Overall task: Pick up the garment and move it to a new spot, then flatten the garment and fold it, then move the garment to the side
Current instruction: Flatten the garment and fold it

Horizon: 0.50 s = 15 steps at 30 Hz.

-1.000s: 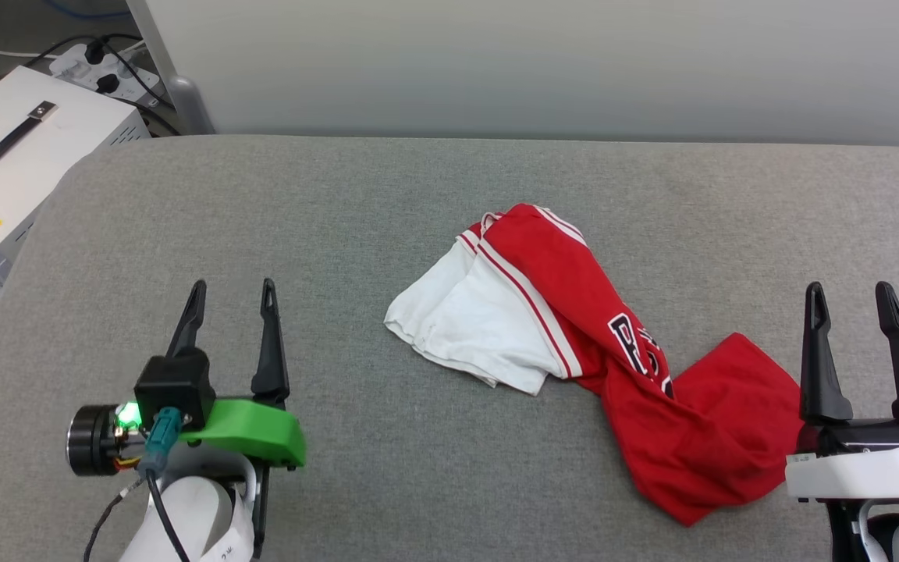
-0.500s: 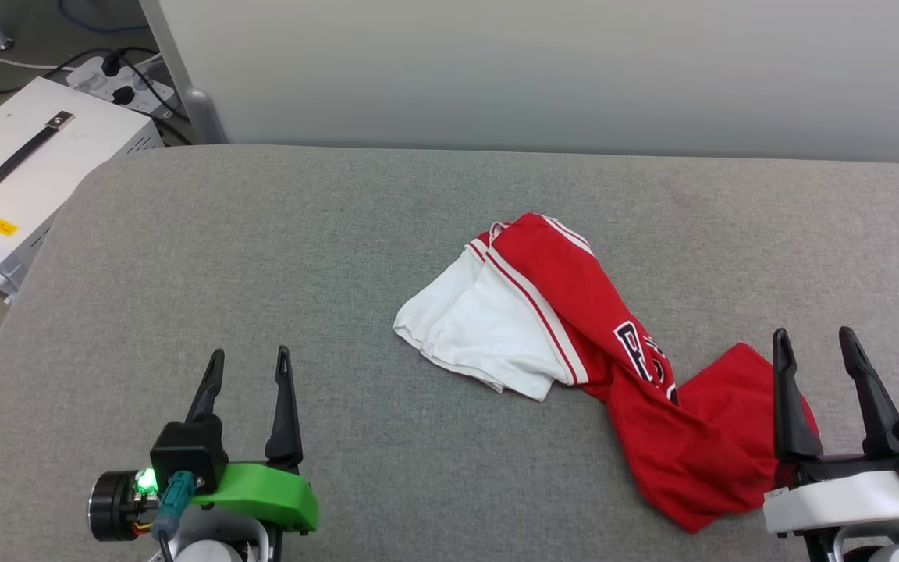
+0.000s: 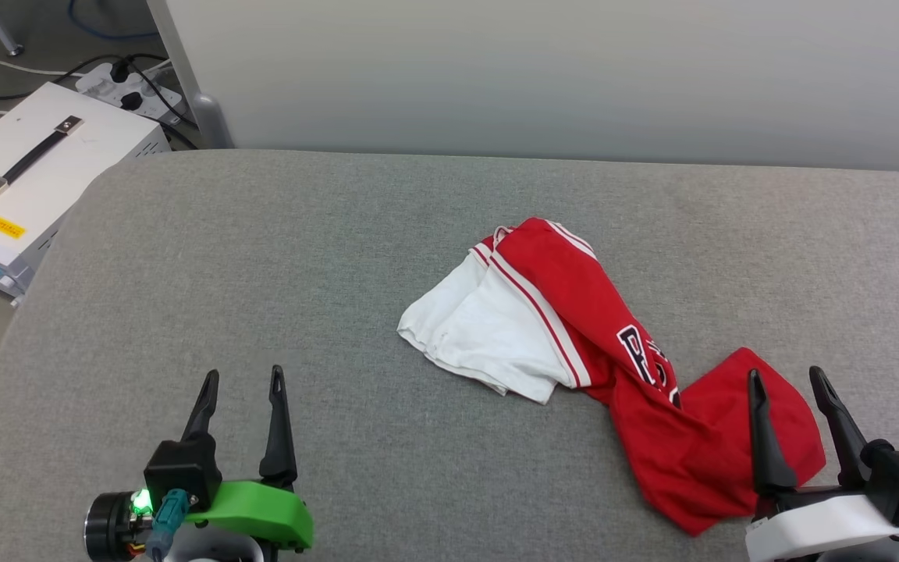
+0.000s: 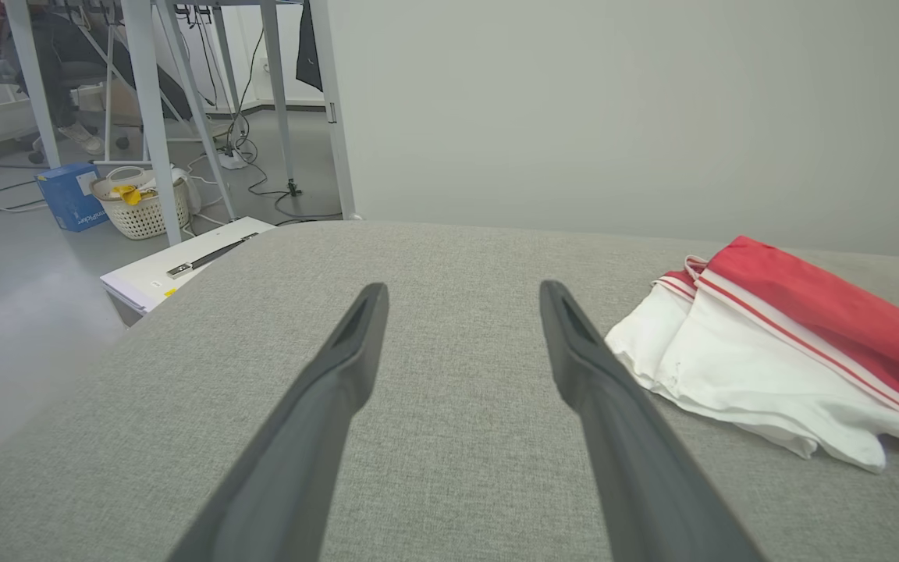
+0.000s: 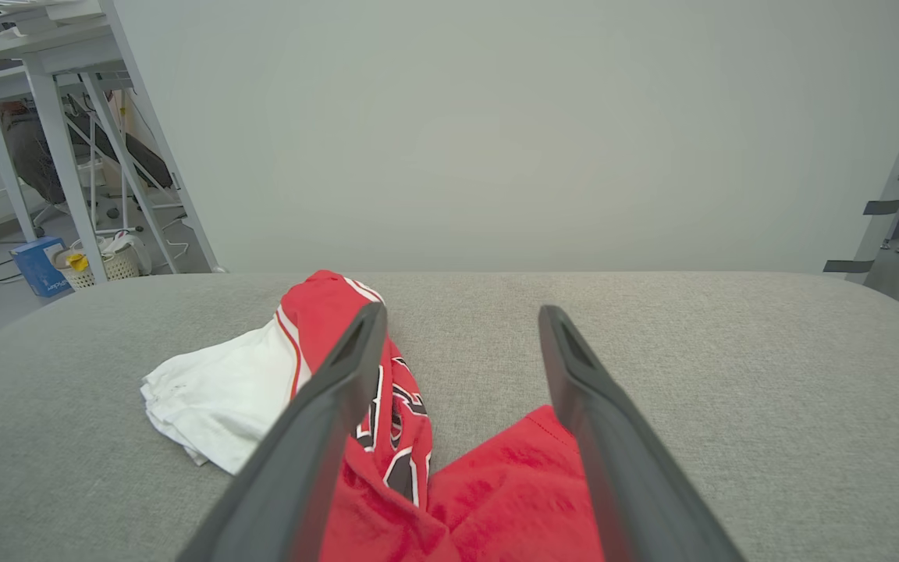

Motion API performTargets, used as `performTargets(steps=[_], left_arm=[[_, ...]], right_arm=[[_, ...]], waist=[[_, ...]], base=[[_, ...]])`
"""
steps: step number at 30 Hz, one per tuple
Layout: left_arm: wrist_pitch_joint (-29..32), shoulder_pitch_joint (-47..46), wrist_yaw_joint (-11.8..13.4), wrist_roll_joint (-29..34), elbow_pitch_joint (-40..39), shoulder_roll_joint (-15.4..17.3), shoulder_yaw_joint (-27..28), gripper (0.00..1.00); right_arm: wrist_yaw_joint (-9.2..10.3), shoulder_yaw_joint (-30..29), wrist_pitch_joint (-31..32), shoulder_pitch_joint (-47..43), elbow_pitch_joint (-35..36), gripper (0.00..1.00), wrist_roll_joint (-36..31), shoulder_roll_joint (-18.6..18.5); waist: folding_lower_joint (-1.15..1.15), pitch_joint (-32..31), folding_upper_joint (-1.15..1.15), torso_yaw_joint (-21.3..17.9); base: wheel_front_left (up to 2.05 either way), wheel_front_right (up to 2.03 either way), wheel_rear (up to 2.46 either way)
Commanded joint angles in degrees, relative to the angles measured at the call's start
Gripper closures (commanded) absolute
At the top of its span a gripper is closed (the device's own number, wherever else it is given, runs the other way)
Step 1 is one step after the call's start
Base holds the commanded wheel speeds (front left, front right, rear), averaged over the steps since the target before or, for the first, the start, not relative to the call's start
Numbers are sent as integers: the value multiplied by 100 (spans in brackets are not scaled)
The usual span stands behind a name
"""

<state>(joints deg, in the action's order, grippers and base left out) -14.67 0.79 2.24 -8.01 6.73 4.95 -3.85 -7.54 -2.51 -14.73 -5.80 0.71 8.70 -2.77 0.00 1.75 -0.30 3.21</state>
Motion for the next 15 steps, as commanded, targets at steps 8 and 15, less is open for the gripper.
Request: performTargets(steps=[8, 15], left_arm=[[-32, 130, -157, 181, 41, -124, 152, 0], [-33, 132, -227, 249, 56, -167, 200, 0]], right_arm=[[5, 50, -27, -92, -91, 0, -66, -10], [5, 60, -27, -83, -106, 0, -76, -10]], waist=[[0, -6, 30, 13], [0, -9, 30, 19]], base=[[0, 0, 0], [0, 0, 0]])
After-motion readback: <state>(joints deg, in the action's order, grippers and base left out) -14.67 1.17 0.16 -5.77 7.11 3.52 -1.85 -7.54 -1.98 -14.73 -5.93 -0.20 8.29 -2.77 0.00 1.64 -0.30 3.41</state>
